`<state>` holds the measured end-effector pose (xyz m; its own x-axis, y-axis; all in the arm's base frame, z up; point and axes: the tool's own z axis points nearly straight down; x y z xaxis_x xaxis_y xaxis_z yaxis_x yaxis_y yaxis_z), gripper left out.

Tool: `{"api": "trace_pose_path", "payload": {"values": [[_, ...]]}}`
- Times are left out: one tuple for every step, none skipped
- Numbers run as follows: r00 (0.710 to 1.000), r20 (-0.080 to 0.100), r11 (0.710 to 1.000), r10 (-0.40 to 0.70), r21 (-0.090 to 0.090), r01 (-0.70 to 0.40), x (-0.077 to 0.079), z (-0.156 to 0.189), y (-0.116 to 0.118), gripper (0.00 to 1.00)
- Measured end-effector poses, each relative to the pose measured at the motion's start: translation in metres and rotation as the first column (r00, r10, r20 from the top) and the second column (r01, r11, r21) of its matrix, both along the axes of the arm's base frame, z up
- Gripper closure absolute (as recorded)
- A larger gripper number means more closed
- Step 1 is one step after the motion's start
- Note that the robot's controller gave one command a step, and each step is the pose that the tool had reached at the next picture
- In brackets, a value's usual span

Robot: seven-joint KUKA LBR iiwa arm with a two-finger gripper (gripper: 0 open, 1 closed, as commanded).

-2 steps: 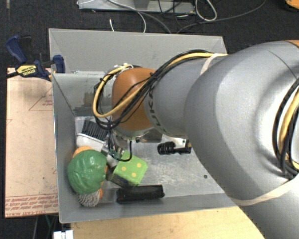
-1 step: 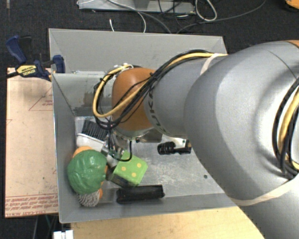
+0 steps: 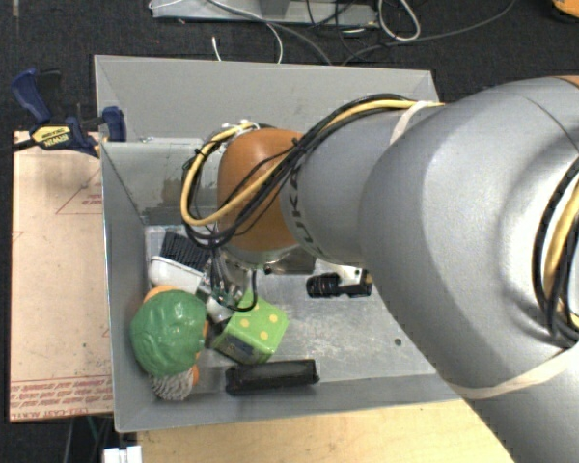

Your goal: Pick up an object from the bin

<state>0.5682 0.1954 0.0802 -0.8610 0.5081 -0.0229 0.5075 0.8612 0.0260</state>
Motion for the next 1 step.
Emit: {"api": "trace_pose_path", "payload": {"values": [[1.000,-0.001,1.000,-0.001,0.000,0.001,0.0002,0.0062,-0.0005,1.00]]}}
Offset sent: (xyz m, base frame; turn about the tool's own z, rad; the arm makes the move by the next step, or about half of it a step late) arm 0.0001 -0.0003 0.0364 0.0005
